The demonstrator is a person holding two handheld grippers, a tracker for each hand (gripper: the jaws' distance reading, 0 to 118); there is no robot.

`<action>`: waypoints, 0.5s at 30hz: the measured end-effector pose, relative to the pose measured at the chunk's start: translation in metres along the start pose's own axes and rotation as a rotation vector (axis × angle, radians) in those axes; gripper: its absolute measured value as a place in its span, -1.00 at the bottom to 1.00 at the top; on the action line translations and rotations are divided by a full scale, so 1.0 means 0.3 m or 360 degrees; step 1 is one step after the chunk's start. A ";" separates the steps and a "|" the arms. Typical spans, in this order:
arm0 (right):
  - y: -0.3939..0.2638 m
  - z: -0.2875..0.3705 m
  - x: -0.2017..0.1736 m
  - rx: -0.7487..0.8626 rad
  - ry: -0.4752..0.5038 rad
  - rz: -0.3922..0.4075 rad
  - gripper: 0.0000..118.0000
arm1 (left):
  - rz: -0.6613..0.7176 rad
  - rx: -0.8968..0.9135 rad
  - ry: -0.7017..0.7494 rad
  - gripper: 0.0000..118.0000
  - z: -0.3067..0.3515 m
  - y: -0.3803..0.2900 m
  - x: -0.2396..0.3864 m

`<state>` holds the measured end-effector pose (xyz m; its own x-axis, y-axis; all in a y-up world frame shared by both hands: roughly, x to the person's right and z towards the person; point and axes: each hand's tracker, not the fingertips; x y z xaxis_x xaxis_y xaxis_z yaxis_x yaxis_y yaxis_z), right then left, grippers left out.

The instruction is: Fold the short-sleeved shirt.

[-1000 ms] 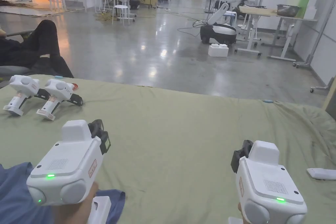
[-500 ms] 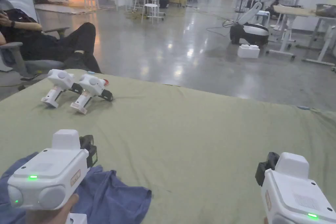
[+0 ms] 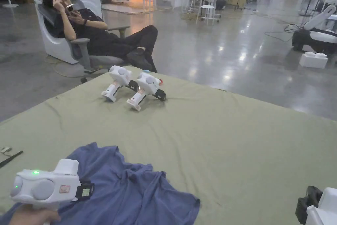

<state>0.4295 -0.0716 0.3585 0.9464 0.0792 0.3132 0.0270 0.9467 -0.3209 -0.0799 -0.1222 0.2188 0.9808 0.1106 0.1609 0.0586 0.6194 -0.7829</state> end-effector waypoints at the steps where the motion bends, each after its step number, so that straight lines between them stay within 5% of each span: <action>1: -0.006 -0.003 -0.006 -0.0008 0.0004 0.0006 -1.00 | -0.0020 -0.0055 -0.0006 0.37 -0.027 -0.003 -0.013; 2: -0.012 -0.006 -0.013 -0.0020 0.0008 0.0012 -1.00 | -0.0044 -0.0108 -0.0019 0.58 -0.055 -0.010 -0.013; 7: -0.040 -0.011 -0.038 -0.0061 0.0019 0.0044 -1.00 | -0.0108 -0.0335 -0.0029 0.71 -0.235 -0.061 -0.017; 12: -0.063 -0.022 -0.047 -0.0095 0.0023 0.0090 -1.00 | -0.0275 -0.0268 0.0049 0.38 -0.297 -0.103 0.014; 15: -0.069 -0.030 -0.053 -0.0104 0.0018 0.0096 -1.00 | -0.0284 -0.0240 0.0029 -0.20 -0.289 -0.101 0.019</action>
<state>0.4167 -0.0952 0.3521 0.9506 0.1314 0.2814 -0.0094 0.9179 -0.3968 -0.0599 -0.2078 0.1914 0.9554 -0.0051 0.2952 0.2574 0.5043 -0.8243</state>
